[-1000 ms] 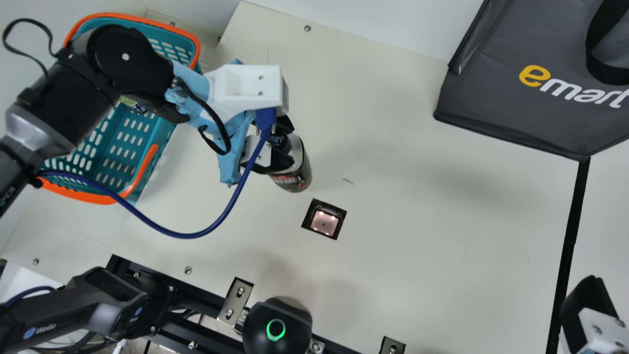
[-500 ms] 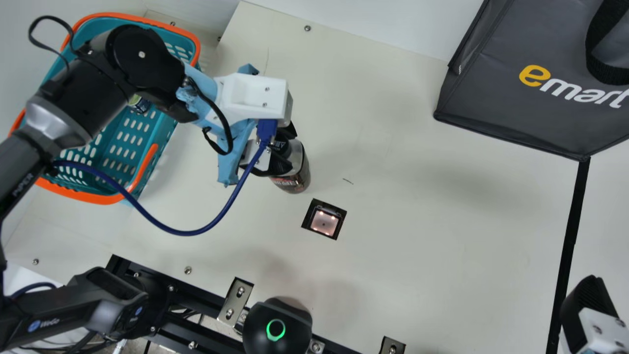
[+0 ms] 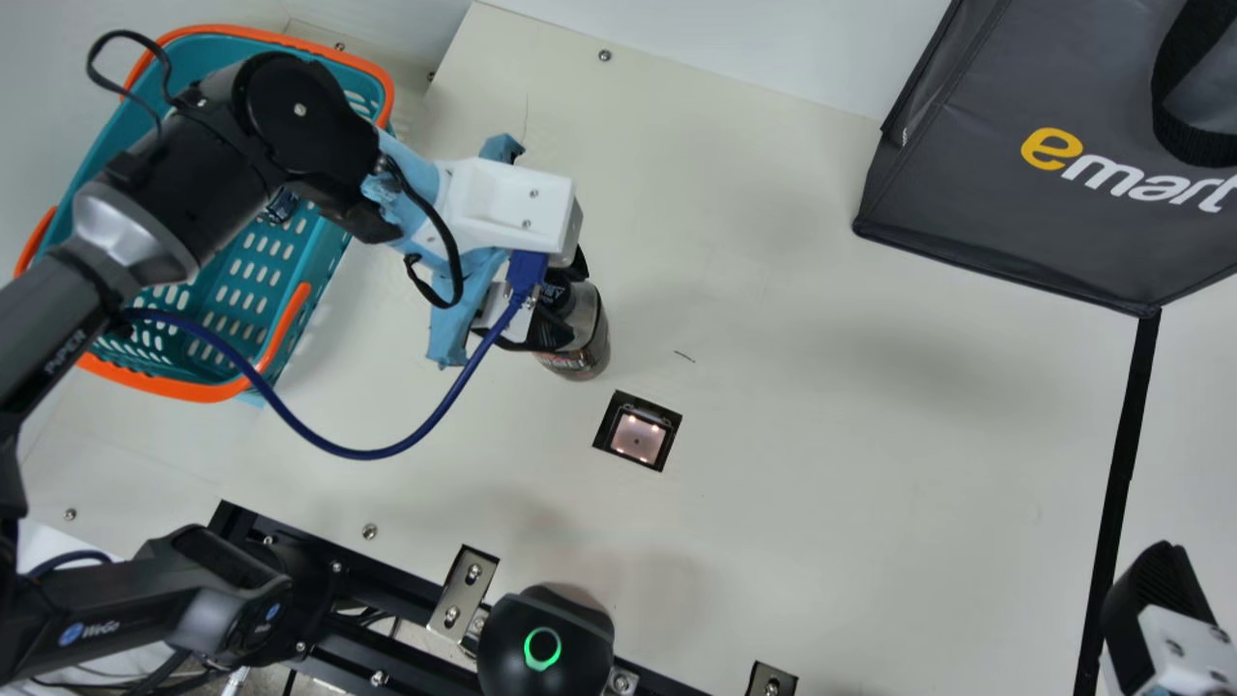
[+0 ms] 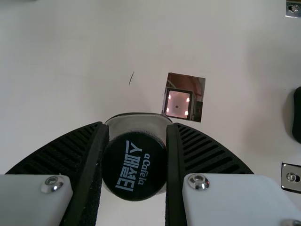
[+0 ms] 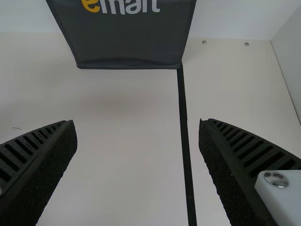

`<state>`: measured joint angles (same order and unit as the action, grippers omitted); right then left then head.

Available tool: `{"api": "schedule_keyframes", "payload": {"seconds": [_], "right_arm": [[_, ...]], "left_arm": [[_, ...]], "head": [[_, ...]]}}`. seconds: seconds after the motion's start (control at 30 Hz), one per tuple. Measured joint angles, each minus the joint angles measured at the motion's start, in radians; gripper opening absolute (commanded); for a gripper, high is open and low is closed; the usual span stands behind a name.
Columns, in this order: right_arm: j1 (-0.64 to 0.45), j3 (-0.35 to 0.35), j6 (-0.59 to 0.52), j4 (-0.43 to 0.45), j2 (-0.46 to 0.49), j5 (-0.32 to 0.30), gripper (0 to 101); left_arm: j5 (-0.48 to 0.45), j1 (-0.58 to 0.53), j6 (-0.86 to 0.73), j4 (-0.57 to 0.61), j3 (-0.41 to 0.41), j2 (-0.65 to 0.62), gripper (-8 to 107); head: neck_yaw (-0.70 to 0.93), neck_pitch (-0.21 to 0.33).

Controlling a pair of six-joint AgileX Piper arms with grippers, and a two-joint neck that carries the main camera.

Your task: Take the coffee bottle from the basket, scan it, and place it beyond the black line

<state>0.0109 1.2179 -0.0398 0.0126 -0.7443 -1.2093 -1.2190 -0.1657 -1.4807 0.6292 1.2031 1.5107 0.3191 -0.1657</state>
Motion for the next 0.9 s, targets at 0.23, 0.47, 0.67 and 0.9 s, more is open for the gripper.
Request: {"api": "schedule_keyframes", "payload": {"seconds": [0.23, 0.47, 0.67, 0.9], "right_arm": [[0.0, 0.0, 0.0, 0.0, 0.0, 0.0, 91], [0.0, 0.0, 0.0, 0.0, 0.0, 0.0, 91], [0.0, 0.0, 0.0, 0.0, 0.0, 0.0, 91], [0.0, 0.0, 0.0, 0.0, 0.0, -0.001, 91]], "left_arm": [[0.0, -0.018, -0.021, -0.014, -0.004, -0.004, 10], [0.0, -0.037, -0.028, -0.026, -0.004, -0.003, 10], [0.0, -0.049, -0.035, -0.037, -0.004, -0.001, 17], [0.0, -0.057, -0.042, -0.049, -0.001, 0.005, 40]], "head": [[0.0, 0.0], [0.0, 0.0], [0.0, 0.0], [0.0, 0.0]]}}
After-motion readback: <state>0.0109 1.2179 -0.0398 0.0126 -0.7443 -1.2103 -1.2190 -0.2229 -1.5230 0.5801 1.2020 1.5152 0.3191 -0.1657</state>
